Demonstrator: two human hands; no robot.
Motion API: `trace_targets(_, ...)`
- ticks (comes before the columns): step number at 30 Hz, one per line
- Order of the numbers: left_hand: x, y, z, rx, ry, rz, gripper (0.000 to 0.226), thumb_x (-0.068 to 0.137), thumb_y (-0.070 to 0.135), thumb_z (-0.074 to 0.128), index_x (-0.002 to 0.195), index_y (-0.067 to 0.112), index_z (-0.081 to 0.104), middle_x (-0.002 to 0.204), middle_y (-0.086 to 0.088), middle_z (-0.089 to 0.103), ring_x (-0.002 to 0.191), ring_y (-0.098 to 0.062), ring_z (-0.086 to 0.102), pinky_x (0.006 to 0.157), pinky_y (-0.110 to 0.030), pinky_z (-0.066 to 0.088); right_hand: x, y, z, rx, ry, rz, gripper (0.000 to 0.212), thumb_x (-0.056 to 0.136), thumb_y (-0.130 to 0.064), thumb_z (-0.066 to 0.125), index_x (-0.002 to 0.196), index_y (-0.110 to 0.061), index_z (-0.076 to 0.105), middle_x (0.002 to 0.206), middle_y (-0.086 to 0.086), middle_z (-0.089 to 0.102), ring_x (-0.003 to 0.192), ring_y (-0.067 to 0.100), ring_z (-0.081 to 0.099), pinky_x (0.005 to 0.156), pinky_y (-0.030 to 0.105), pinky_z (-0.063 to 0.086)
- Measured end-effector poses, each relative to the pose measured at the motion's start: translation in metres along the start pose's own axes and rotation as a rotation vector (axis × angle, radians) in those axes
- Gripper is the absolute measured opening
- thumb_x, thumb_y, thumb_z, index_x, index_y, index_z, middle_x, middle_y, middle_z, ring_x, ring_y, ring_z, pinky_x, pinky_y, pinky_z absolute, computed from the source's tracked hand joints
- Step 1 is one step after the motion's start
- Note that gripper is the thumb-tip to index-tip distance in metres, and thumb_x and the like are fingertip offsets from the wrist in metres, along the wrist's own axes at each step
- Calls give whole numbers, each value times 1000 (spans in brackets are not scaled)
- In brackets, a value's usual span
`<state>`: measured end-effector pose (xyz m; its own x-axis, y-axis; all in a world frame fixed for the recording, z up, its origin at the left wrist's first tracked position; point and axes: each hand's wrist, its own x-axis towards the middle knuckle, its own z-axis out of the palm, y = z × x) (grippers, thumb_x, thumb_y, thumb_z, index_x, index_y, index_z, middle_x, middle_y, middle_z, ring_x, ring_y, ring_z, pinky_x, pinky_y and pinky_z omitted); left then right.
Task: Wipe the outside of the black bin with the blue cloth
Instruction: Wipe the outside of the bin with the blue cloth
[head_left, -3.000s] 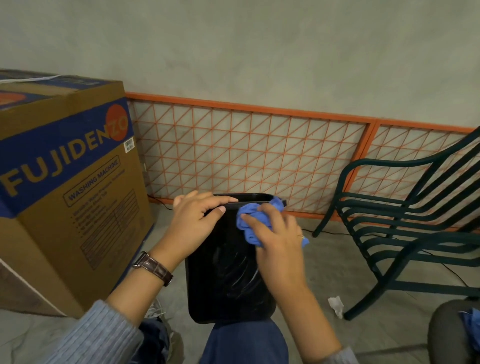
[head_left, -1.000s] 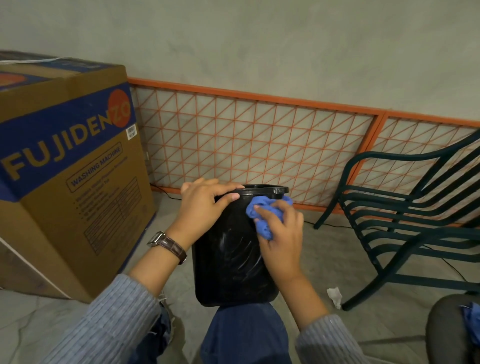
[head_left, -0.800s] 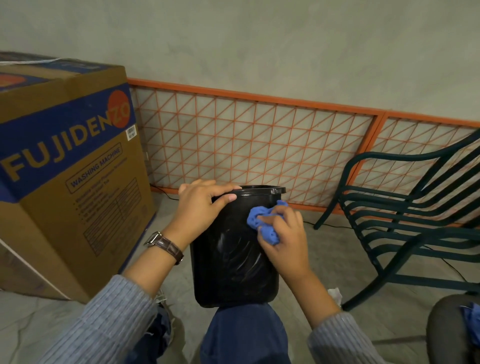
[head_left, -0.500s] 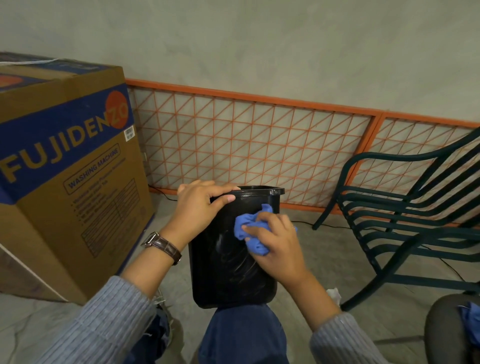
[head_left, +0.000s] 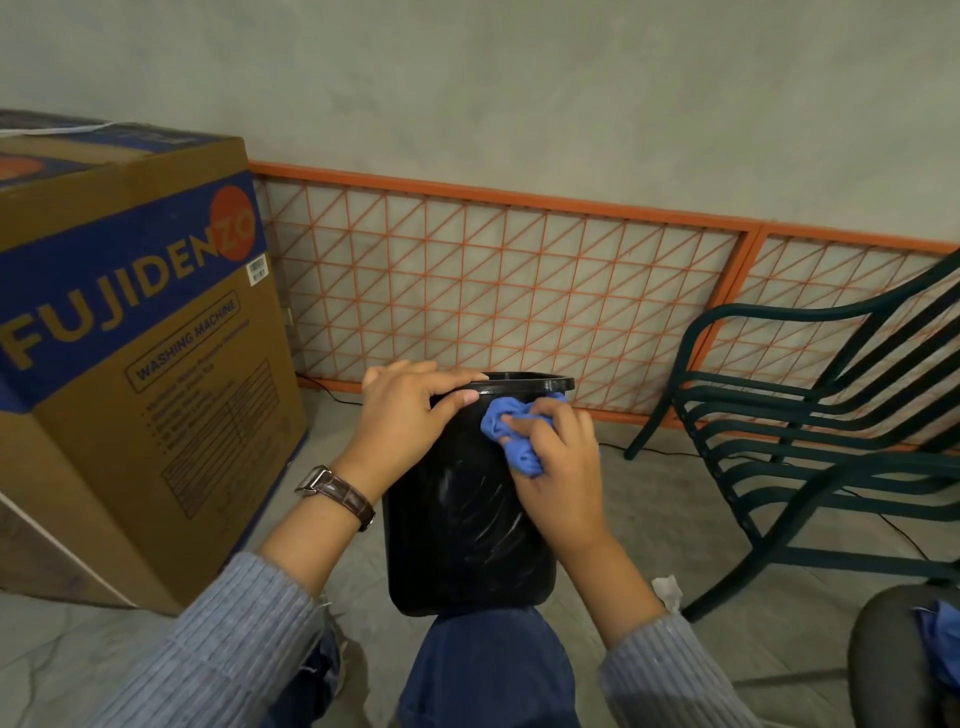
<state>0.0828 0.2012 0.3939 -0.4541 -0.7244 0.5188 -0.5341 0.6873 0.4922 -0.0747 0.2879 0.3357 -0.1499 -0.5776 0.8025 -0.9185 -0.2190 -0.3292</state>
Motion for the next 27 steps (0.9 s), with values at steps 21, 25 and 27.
trace_targets(21, 2, -15, -2, -170, -41, -42, 29, 79, 52, 50, 106, 49, 61, 90, 24, 63, 99, -10, 58, 93, -49, 40, -49, 23, -17, 304, -202, 93, 20, 86, -28, 56, 102, -18, 63, 112, -6, 44, 108, 8, 45, 94, 12, 32)
trace_targets(25, 2, -15, -2, -179, -39, -37, 23, 83, 43, 59, 106, 48, 62, 91, 25, 62, 99, -10, 57, 93, -49, 40, -31, 16, -14, 563, -20, 567, 10, 86, -36, 50, 92, -28, 51, 99, 1, 53, 92, 8, 53, 82, 21, 42)
trace_targets(27, 2, -13, -1, -173, -40, -38, 22, 84, 42, 59, 106, 49, 61, 91, 26, 62, 100, -10, 57, 94, -50, 40, -25, 14, -10, 572, 63, 598, 10, 86, -40, 50, 91, -31, 49, 96, 0, 52, 90, 6, 53, 83, 22, 43)
